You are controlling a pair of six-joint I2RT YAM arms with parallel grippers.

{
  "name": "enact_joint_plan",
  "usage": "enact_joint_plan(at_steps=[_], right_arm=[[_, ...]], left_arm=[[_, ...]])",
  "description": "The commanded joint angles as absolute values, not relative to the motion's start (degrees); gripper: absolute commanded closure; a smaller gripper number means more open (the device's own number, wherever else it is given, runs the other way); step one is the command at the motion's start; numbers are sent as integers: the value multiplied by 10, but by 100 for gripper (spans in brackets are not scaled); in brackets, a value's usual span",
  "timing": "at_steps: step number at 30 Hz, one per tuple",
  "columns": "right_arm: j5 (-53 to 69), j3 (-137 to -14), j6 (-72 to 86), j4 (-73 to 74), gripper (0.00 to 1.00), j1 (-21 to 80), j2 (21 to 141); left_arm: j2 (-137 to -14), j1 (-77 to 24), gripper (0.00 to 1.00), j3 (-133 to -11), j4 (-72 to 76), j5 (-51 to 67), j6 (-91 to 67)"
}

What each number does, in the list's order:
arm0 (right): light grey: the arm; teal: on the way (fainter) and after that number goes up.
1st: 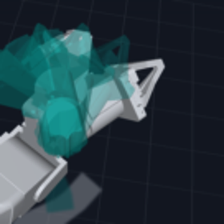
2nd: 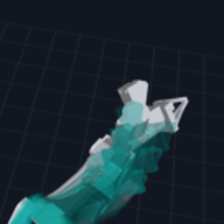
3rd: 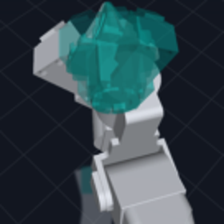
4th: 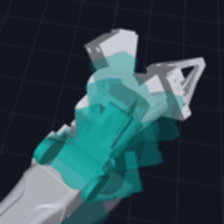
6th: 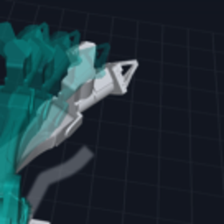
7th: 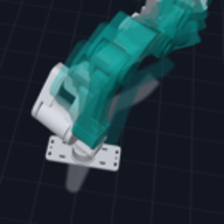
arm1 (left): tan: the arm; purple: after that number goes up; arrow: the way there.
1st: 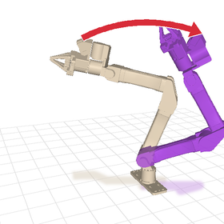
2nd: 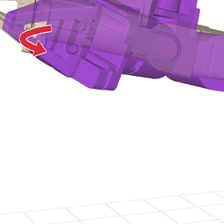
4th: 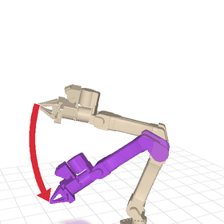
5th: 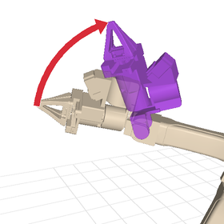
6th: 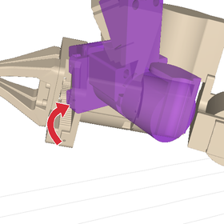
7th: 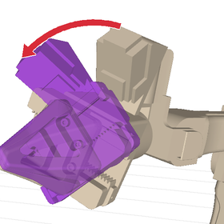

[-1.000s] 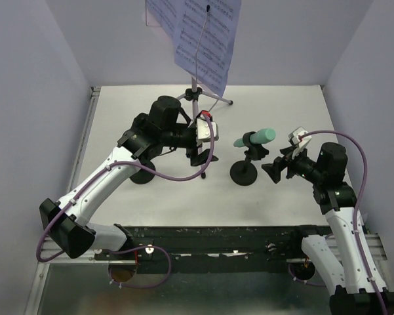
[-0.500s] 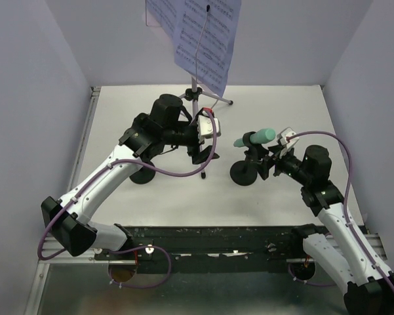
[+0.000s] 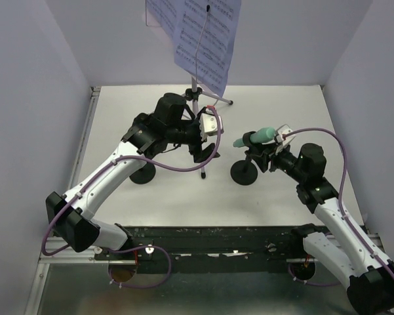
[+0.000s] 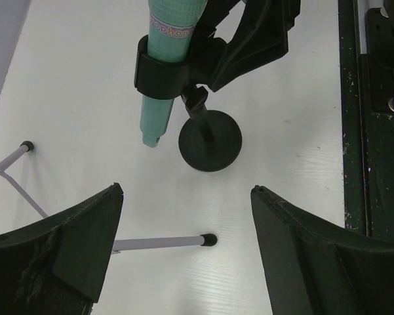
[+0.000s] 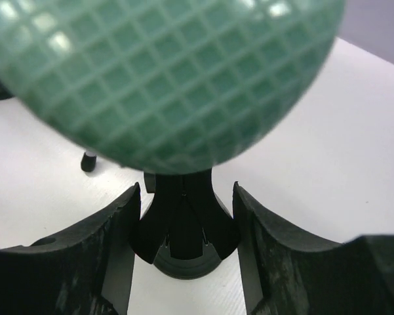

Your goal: Pack up the instrument practice props

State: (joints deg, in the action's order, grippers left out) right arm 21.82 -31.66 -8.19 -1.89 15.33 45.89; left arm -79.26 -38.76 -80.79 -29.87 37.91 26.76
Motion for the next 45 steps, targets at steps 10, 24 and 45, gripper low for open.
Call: enact_joint_plan(at_steps=[10,24,45], right_arm=[[291,-312,-228,62,99,155,423],[385,-397,-202,152,99,154,438],[359,-433,-175,192,99,154,473]], left_arm=[[-802,-392,11,-808,-287,399,330],[-976,-391,11,-867,-147,488,310],[-998,-419,22,-744,-47,618,262]])
